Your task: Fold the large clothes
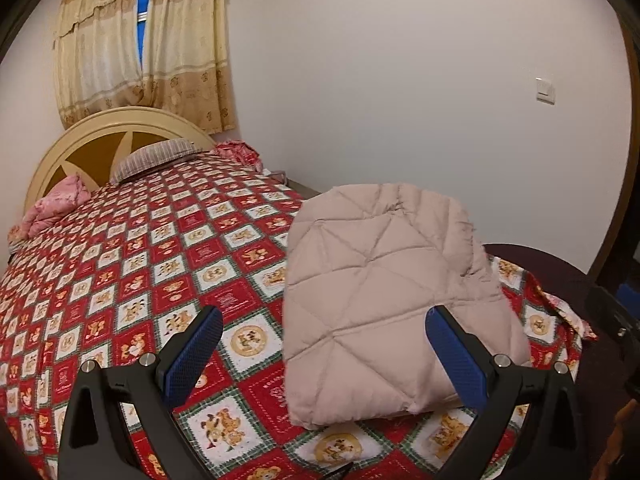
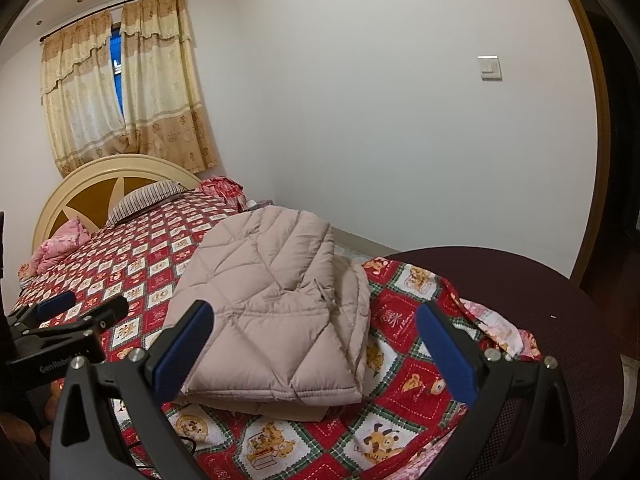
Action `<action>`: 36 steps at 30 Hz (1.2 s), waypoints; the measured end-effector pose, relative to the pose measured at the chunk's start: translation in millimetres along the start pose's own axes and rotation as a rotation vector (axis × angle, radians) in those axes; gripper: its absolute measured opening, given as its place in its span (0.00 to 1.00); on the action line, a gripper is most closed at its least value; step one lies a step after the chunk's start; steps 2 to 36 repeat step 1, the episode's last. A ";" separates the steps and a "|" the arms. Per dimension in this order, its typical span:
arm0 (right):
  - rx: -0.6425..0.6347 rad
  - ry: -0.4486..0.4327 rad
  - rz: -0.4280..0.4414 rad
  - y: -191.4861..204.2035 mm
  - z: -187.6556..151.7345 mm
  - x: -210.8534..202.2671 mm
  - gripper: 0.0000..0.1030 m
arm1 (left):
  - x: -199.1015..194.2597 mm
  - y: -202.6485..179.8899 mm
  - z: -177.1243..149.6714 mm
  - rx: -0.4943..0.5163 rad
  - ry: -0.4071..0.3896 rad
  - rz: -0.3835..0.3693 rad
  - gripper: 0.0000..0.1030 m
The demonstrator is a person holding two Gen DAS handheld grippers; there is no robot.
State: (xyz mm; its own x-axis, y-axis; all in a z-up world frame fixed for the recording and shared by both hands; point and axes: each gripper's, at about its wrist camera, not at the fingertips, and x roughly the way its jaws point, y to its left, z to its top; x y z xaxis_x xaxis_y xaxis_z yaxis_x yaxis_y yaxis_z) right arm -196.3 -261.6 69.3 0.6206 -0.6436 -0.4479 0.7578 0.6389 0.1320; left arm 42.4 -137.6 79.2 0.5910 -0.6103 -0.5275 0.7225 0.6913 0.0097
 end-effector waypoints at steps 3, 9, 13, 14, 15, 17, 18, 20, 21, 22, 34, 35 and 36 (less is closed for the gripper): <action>0.001 0.001 -0.002 0.0 -0.9 0.2 1.00 | 1.4 2.7 0.1 -0.001 0.001 0.009 0.99; 0.001 0.001 -0.002 0.0 -0.9 0.2 1.00 | 1.4 2.7 0.1 -0.001 0.001 0.009 0.99; 0.001 0.001 -0.002 0.0 -0.9 0.2 1.00 | 1.4 2.7 0.1 -0.001 0.001 0.009 0.99; 0.001 0.001 -0.002 0.0 -0.9 0.2 1.00 | 1.4 2.7 0.1 -0.001 0.001 0.009 0.99; 0.001 0.001 -0.002 0.0 -0.9 0.2 1.00 | 1.4 2.7 0.1 -0.001 0.001 0.009 0.99; 0.001 0.001 -0.002 0.0 -0.9 0.2 1.00 | 1.4 2.7 0.1 -0.001 0.001 0.009 0.99; 0.001 0.001 -0.002 0.0 -0.9 0.2 1.00 | 1.4 2.7 0.1 -0.001 0.001 0.009 0.99; 0.001 0.001 -0.002 0.0 -0.9 0.2 1.00 | 1.4 2.7 0.1 -0.001 0.001 0.009 0.99; 0.001 0.001 -0.002 0.0 -0.9 0.2 1.00 | 1.4 2.7 0.1 -0.001 0.001 0.009 0.99; 0.001 0.001 -0.002 0.0 -0.9 0.2 1.00 | 1.4 2.7 0.1 -0.001 0.001 0.009 0.99; 0.001 0.001 -0.002 0.0 -0.9 0.2 1.00 | 1.4 2.7 0.1 -0.001 0.001 0.009 0.99; 0.001 0.001 -0.002 0.0 -0.9 0.2 1.00 | 1.4 2.7 0.1 -0.001 0.001 0.009 0.99; 0.001 0.001 -0.002 0.0 -0.9 0.2 1.00 | 1.4 2.7 0.1 -0.001 0.001 0.009 0.99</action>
